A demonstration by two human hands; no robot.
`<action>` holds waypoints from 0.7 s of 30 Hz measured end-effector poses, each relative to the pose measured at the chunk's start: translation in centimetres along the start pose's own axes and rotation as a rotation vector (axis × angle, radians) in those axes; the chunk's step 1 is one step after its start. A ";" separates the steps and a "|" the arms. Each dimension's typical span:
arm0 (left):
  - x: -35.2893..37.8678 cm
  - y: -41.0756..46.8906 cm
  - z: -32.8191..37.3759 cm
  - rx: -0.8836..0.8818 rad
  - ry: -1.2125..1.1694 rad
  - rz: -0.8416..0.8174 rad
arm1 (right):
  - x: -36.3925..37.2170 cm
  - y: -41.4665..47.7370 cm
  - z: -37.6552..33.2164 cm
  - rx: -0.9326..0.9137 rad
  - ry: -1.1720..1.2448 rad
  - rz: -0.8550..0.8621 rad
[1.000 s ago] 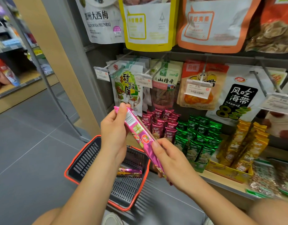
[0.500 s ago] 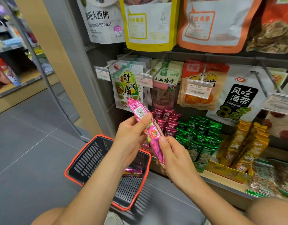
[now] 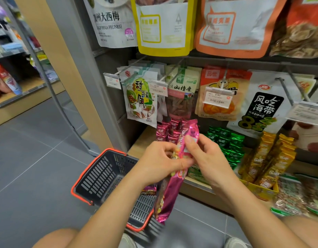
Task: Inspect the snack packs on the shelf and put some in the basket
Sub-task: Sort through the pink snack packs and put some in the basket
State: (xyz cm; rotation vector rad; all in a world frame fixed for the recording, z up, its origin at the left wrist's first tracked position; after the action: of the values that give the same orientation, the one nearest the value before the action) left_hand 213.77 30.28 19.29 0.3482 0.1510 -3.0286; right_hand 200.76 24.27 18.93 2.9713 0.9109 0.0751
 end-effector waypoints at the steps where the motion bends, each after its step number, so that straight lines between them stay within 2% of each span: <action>1: 0.2 0.0 0.0 -0.012 0.004 -0.015 | -0.1 0.0 0.0 0.002 0.020 0.028; 6: 0.9 0.0 0.3 0.007 -0.007 -0.018 | -0.6 0.1 -0.2 0.011 0.165 0.158; 10: 0.7 -0.2 -0.1 -0.067 0.072 -0.044 | -2.0 0.4 -0.7 -0.026 0.297 0.311; 16: -0.4 -1.2 -0.6 -0.127 0.061 -0.188 | -5.3 0.7 -0.8 0.001 0.558 0.516; 18: -1.2 -1.3 -0.6 -0.116 0.074 -0.165 | -5.4 0.7 -0.6 0.036 0.597 0.524; 21: -2.5 -1.6 -0.2 -0.028 0.123 -0.035 | -5.7 0.8 -0.6 0.094 0.649 0.512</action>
State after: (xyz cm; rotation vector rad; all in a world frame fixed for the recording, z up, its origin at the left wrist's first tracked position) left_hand 216.11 32.06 19.77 0.5346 0.2106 -3.0365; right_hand 196.51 20.43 19.32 3.2193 0.1257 1.0756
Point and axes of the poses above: each hand's wrist, its own y-axis towards the middle knuckle, its own x-axis out of the palm, z = x × y, the point moved 2 cm from there along y, towards the middle knuckle, and after that the axes turned 2 degrees about -z, right-handed, at the moved point
